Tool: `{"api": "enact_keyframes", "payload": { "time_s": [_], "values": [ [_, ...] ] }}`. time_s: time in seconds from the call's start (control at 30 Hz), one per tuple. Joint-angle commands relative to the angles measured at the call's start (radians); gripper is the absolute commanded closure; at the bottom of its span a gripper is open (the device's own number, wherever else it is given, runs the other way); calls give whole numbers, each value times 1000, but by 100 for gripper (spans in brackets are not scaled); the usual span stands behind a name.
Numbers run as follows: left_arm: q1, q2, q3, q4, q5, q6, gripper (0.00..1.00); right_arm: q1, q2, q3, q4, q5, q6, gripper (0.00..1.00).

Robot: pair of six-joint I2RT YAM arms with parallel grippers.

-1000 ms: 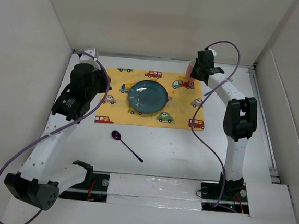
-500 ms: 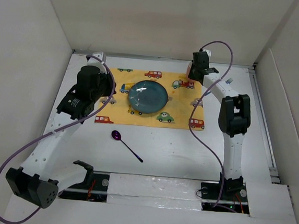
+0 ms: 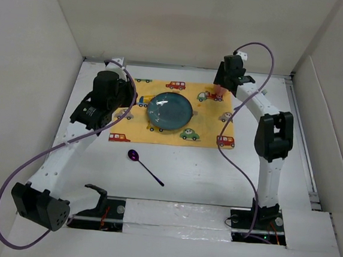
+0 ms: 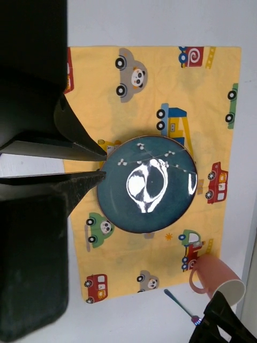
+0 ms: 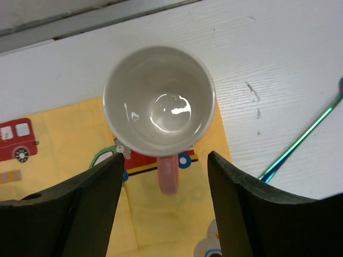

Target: Set the dinner table for one person

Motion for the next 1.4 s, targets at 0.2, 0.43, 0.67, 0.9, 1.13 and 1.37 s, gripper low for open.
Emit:
{"api": "enact_keyframes", "payload": {
  "time_s": [0.2,0.43,0.67,0.9,1.13,1.37],
  "values": [
    [-1,106,131,-11,67,75,90,80,-401,-186,-13,-142,33,98],
    [8,143,148,-42,-61,-72,100,321,-641,-566,72,-314,78,100],
    [8,13,21,-3,-10,-120,100,608,-607,-646,78,-323,44,77],
    [8,-37,-9,-68,-180,-106,100,787,-387,-555,79,-316,35,50],
    [8,-17,93,-94,-301,-156,78,881,-221,-453,64,-300,36,49],
    [8,-6,125,-112,-305,-156,74,899,-110,-436,50,-233,55,52]
  ]
}}
